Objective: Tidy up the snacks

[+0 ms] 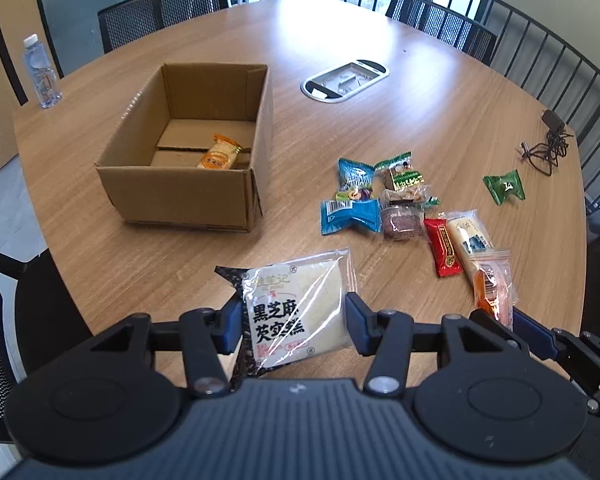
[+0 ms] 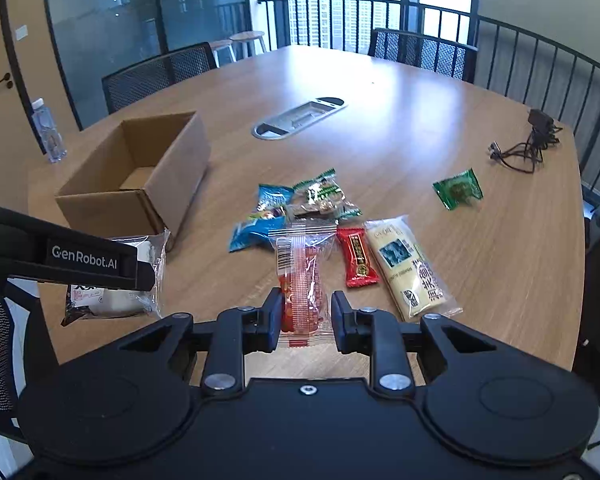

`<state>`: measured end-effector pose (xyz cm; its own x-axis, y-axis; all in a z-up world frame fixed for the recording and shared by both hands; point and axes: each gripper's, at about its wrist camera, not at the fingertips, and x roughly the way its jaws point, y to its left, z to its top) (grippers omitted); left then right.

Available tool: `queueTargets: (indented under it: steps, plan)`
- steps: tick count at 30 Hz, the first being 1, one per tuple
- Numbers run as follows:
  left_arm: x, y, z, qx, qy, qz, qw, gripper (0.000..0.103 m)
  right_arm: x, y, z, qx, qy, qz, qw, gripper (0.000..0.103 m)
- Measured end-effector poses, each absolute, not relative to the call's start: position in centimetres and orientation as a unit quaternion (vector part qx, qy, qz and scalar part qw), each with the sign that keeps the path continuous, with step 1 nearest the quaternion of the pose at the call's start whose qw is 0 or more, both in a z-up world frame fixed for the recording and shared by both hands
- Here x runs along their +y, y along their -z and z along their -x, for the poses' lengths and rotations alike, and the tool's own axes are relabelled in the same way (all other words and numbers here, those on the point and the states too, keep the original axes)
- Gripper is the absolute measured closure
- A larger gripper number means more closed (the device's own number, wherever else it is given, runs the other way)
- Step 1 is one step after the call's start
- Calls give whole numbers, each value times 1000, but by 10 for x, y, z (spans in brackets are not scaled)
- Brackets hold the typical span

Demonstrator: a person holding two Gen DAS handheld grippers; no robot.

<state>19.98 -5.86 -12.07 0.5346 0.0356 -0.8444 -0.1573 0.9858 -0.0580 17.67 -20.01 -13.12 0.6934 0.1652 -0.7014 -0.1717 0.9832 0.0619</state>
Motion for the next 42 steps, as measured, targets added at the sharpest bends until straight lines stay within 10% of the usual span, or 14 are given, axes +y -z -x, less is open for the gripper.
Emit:
queueTargets:
  steps: [42]
  plan:
    - [59,71,-242,415,-64,98,902,51,-103,88,-234,339,-116,5,934,78]
